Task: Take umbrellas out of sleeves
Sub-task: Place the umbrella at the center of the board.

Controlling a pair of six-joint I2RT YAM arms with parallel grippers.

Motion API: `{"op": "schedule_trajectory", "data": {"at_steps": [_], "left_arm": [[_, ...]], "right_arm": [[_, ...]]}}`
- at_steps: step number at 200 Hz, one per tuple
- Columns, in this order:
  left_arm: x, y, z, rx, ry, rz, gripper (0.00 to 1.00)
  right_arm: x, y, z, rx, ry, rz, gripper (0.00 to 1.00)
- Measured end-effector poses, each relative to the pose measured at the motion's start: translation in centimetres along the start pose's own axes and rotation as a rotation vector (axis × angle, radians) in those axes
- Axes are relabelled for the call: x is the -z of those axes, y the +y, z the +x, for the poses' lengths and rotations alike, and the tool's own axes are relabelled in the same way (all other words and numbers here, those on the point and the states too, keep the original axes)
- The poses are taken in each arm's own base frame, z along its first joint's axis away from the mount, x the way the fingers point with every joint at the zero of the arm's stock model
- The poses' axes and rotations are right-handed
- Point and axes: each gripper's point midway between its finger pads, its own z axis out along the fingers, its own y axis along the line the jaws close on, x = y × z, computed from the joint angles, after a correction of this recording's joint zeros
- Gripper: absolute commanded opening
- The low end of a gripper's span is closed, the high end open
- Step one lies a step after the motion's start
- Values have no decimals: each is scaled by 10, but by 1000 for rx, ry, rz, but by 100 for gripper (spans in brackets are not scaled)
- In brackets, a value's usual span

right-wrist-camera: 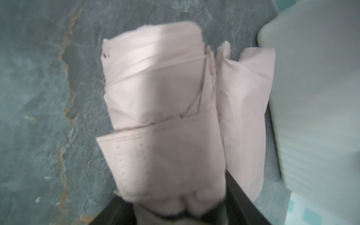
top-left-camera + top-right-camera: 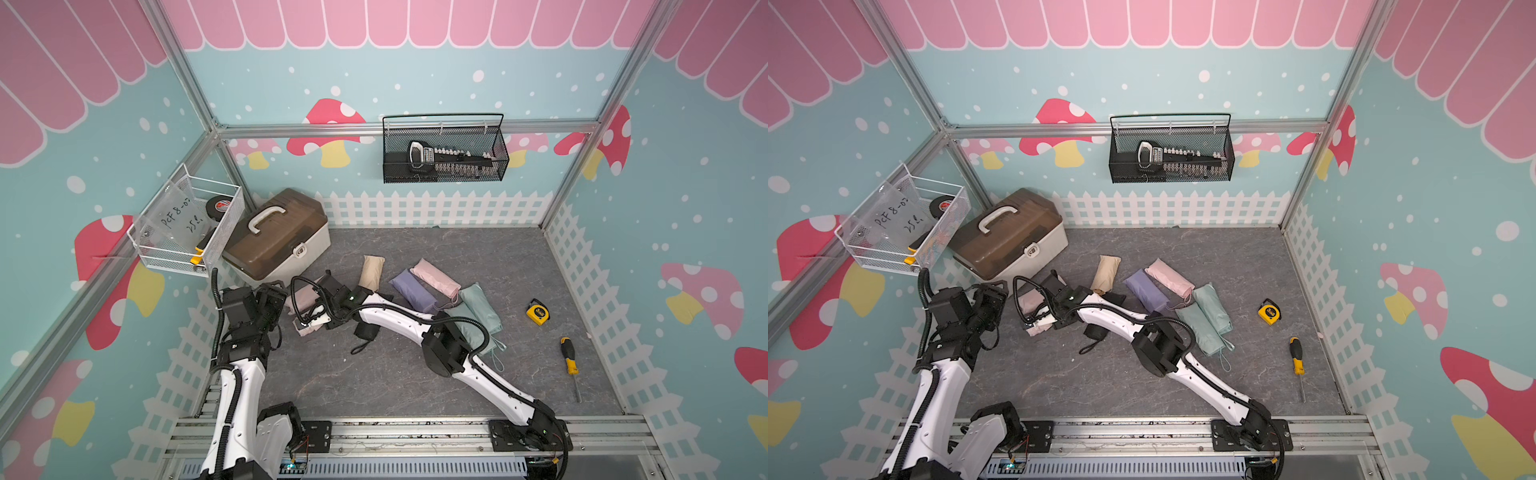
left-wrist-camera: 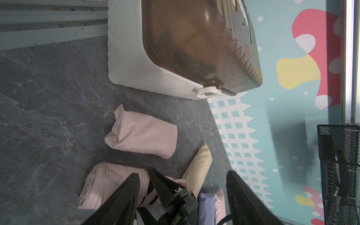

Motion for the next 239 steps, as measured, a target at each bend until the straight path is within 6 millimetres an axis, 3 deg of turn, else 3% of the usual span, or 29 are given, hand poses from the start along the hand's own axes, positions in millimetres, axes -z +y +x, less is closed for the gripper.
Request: {"op": "schedule_trajectory", "data": {"at_steps": [22, 80, 95, 113, 130, 152, 173, 202, 239], "left_arm": [[0, 0, 1, -2, 5, 2, 70], [1, -2, 1, -13, 9, 12, 70], [5, -6, 1, -22, 6, 29, 70], [8, -12, 4, -33, 19, 69, 69], [5, -15, 13, -36, 58, 115, 69], [-6, -12, 35, -39, 141, 130, 68], [-14, -16, 60, -63, 225, 148, 67], [-13, -27, 77, -93, 266, 191, 66], [-13, -31, 77, -99, 265, 207, 66]], "right_arm": [[0, -5, -2, -11, -7, 20, 79], [3, 1, 1, -36, -5, 18, 77], [21, 15, 6, -59, 2, -5, 78], [58, 28, 12, -102, 2, -3, 80], [101, 19, 12, -176, 1, 57, 82], [154, -14, 16, -374, 13, 212, 87], [180, -41, 28, -632, 55, 321, 88], [180, -54, 44, -1005, 92, 341, 90], [164, -34, 73, -1482, 155, 323, 89]]}}
